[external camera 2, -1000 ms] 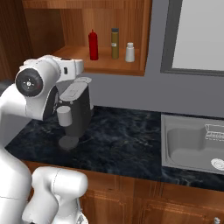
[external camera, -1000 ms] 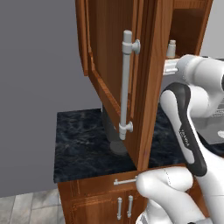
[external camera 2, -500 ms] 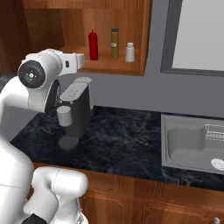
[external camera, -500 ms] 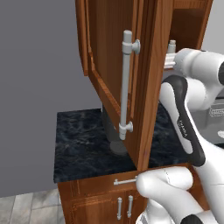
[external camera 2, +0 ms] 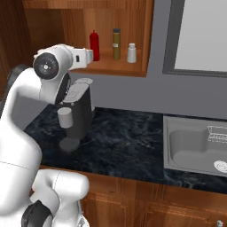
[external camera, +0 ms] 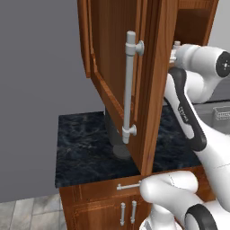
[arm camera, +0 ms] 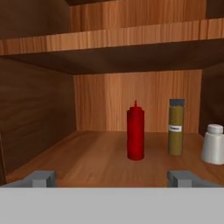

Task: Collect the turmeric, ketchup, and shaker from the cabinet and place them next to the stove.

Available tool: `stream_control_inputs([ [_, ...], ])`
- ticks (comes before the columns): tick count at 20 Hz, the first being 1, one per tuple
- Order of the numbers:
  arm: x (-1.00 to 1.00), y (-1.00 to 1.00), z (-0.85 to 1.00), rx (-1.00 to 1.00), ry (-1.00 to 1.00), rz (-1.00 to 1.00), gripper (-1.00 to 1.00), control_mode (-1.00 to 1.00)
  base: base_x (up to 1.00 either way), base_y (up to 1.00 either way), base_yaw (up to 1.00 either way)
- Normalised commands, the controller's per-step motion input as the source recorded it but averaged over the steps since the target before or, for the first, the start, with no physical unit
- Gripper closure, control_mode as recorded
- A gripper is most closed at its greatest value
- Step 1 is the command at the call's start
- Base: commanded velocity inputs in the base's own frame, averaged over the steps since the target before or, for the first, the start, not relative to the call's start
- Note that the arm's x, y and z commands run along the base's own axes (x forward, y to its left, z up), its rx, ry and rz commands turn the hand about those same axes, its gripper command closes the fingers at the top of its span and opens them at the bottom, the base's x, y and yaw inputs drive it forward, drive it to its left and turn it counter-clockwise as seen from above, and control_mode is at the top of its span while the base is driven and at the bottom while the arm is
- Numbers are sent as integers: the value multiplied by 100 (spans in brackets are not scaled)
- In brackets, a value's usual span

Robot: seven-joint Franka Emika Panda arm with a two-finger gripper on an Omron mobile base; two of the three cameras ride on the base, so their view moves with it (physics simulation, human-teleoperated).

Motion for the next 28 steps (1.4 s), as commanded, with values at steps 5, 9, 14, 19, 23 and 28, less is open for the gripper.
stream_control_inputs([
  [5,51,-16,0,0,3,0,-100,-100,0,0,0],
  [9,43,0,0,0,4,0,-100,-100,0,0,0],
  [14,40,0,0,0,2,0,-100,-100,0,0,0],
  [19,45,0,0,0,4,0,-100,-100,0,0,0],
  [23,48,0,0,0,7,0,-100,-100,0,0,0],
  [28,48,-2,0,0,5,0,-100,-100,0,0,0],
])
